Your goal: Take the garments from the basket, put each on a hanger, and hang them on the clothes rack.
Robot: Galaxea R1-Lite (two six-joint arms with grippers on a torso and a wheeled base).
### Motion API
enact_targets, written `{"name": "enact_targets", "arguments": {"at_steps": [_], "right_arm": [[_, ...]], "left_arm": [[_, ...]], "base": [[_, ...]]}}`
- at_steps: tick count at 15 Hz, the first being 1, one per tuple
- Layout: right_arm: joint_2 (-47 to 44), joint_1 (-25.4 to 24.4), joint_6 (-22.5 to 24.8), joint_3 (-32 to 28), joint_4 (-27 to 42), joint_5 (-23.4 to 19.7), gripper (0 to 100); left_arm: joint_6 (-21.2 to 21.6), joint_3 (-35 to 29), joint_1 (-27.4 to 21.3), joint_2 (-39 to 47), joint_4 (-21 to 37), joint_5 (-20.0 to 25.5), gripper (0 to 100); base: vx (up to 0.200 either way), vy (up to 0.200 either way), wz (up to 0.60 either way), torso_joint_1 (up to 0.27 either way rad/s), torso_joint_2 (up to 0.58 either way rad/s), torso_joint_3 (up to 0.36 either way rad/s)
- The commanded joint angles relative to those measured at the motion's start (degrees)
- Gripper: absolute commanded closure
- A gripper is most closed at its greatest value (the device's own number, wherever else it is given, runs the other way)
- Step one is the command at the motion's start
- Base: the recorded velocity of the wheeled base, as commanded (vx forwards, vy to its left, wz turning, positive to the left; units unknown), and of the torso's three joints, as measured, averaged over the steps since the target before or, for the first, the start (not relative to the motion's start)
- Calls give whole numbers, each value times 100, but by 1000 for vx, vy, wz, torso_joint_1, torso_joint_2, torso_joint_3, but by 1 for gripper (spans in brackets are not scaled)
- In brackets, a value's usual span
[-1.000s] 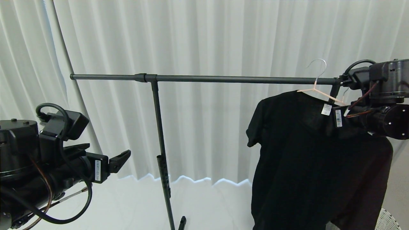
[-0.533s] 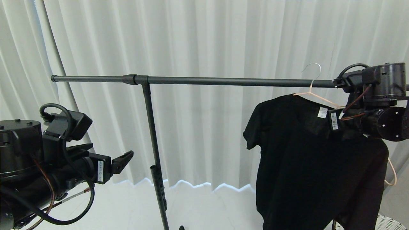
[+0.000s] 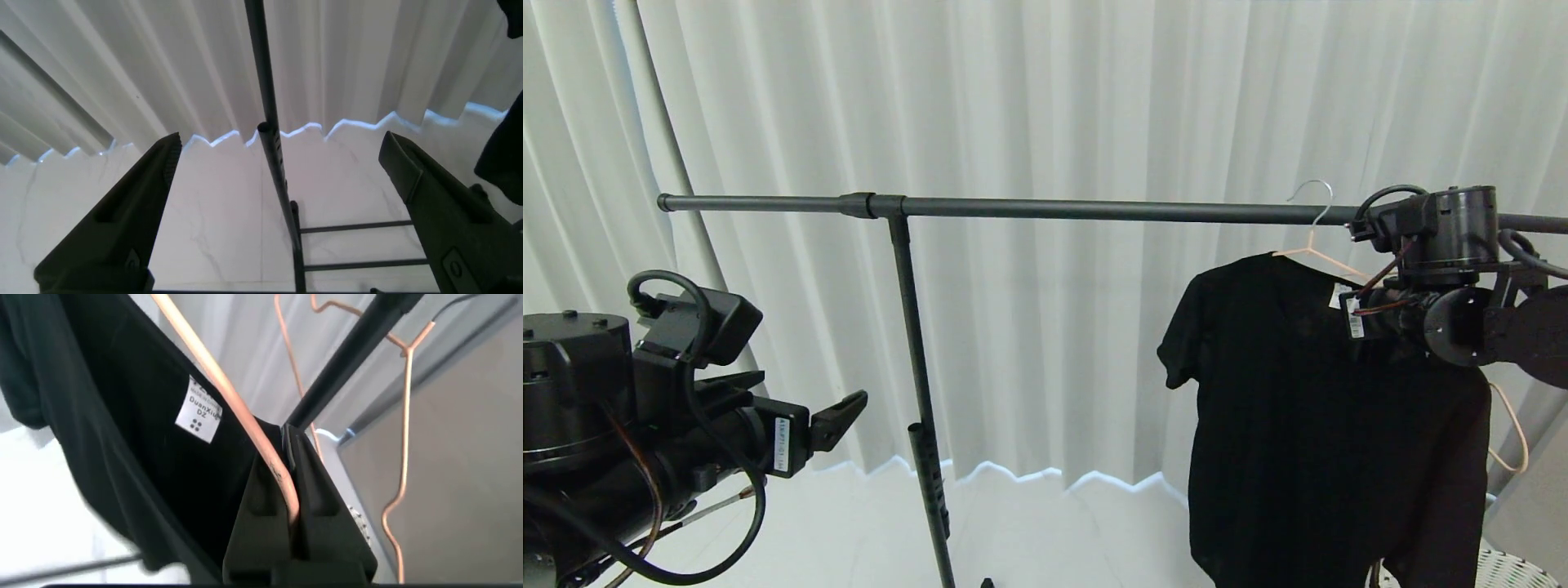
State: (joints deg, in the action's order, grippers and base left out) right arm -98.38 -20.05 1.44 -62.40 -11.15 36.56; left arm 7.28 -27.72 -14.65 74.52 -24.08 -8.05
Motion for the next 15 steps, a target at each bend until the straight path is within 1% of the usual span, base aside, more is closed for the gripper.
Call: {"name": "enact_targets", "arguments": {"at_steps": [1, 6, 7, 9, 11, 13, 15], "right_arm": [[-226, -60, 6, 9, -27, 35, 100], [-208, -192, 6, 26, -1, 44, 100], [-199, -218, -3, 26, -1, 44, 0], [3, -262, -21, 44, 52, 27, 0], [302, -350, -38, 62, 280, -8, 0], [609, -500, -47, 62, 571, -35, 0], [785, -667, -47, 62, 606, -61, 0]], "left_arm": [[2, 12, -29, -25, -9, -4, 0], [2, 12, -64, -25, -9, -4, 0], [2, 12, -64, -34, -9, -4, 0], [2, 21, -64, -96, -9, -4, 0], [-7, 21, -55, -104, -9, -4, 0], [-16, 21, -55, -104, -9, -4, 0], [-16, 21, -55, -104, -9, -4, 0]], "base": [[0, 0, 0, 0, 0, 0], [0, 0, 0, 0, 0, 0], [0, 0, 0, 0, 0, 0], [0, 0, 0, 0, 0, 0], [0, 0, 0, 0, 0, 0], [0, 0, 0, 0, 0, 0], [0, 0, 0, 0, 0, 0]]}}
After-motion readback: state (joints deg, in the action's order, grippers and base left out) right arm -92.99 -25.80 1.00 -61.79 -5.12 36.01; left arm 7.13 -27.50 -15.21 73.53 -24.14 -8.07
